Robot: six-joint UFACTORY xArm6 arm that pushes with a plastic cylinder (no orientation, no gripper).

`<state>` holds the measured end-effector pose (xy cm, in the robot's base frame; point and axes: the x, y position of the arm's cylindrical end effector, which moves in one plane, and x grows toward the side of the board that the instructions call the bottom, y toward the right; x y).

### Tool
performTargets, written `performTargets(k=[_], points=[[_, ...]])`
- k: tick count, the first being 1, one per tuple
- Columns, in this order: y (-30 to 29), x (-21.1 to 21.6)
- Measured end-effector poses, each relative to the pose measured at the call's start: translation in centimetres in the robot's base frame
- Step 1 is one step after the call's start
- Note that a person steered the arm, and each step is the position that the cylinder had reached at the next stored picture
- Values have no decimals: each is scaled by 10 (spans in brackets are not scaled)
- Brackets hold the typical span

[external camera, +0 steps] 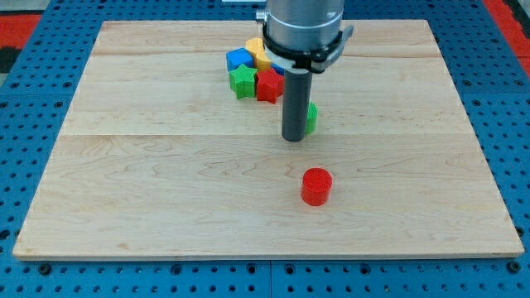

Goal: Move green circle to the blue triangle

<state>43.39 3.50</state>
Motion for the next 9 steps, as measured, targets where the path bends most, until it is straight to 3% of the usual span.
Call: performTargets(k=[2,6,8,9], points=[[45,-11],[65,-110],[124,-125],[98,-141]])
